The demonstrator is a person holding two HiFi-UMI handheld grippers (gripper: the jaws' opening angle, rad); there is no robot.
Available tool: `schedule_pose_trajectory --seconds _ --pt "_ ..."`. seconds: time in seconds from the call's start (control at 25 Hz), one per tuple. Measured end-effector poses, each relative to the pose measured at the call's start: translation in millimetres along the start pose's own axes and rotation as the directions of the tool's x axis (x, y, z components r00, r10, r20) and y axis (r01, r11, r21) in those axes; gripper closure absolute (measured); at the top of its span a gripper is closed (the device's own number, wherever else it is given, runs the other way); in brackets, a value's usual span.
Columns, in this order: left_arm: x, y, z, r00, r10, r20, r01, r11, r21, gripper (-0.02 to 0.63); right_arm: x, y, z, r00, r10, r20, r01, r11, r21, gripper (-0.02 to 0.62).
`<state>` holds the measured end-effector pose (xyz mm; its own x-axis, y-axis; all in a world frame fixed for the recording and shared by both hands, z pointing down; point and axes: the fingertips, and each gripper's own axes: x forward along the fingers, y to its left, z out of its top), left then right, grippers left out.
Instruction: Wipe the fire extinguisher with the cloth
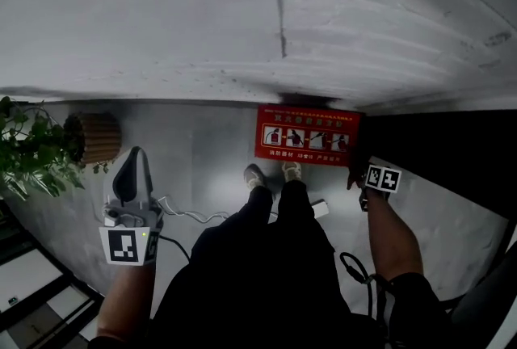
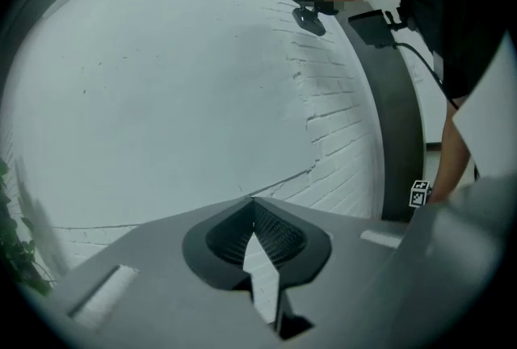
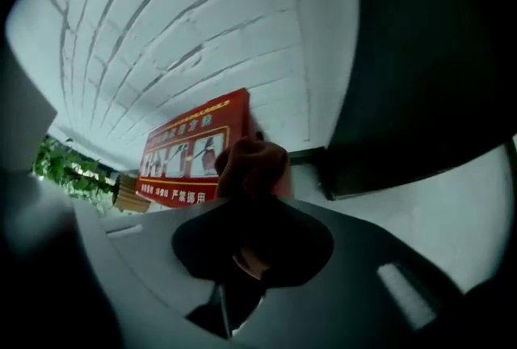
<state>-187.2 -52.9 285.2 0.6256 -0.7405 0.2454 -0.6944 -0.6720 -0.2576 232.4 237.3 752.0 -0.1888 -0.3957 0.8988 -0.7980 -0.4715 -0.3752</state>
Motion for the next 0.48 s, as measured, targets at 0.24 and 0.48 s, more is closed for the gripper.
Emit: schedule_pose_trajectory --seconds 0.24,0.48 --pt "-5 6 -9 0.999 0.040 -0.005 -0.040 0.999 -0.017 0.609 -12 94 55 0.956 0.263 0.128 -0.251 0.962 -0.105 0.540" --pt "-28 28 -14 0.994 0.107 -0.026 -0.108 0.994 -0.025 0.609 54 168 78 0.969 0.248 0.019 -0.239 0.949 -0.204 0.531"
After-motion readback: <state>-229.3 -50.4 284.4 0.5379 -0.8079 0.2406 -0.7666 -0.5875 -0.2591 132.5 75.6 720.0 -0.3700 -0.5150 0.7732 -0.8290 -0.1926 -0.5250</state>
